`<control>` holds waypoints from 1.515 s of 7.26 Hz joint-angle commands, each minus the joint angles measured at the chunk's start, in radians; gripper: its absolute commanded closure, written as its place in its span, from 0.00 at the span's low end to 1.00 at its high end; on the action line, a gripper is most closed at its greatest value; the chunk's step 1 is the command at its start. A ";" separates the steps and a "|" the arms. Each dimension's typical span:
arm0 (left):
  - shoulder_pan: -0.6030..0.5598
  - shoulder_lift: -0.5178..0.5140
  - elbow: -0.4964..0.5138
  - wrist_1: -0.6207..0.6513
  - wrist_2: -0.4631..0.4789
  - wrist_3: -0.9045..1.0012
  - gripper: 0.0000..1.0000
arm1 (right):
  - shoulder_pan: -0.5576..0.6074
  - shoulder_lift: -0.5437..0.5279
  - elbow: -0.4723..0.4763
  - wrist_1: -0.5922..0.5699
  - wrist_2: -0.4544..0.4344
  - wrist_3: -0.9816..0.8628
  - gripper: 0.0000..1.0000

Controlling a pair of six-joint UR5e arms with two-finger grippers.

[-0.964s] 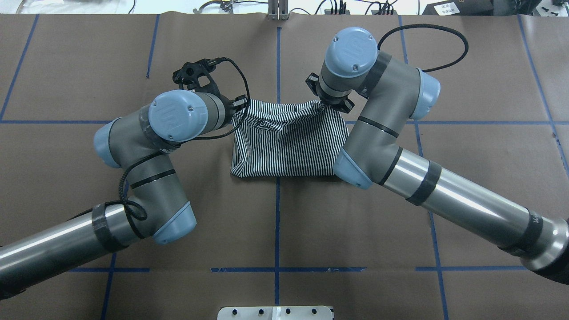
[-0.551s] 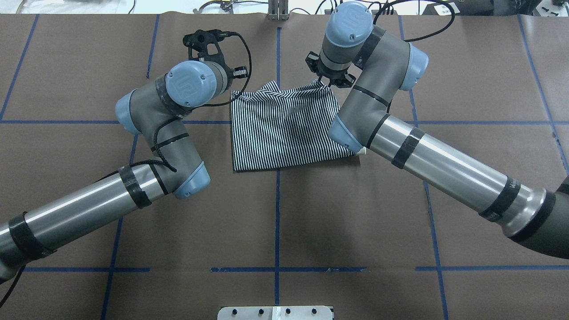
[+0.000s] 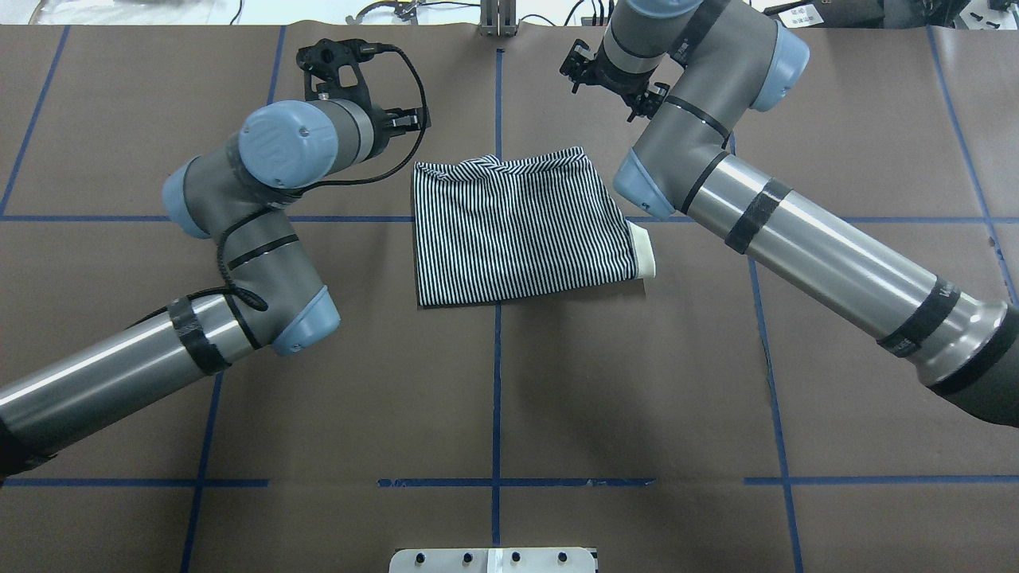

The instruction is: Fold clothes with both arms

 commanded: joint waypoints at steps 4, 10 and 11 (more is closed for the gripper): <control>-0.481 0.324 -0.145 0.012 -0.587 0.784 0.21 | 0.377 -0.402 0.193 -0.013 0.316 -0.651 0.00; -0.965 0.399 -0.078 0.652 -0.747 1.642 0.00 | 0.784 -0.621 0.207 -0.470 0.394 -1.682 0.00; -0.965 0.396 -0.143 0.830 -0.744 1.646 0.00 | 0.783 -0.654 0.204 -0.480 0.452 -1.681 0.00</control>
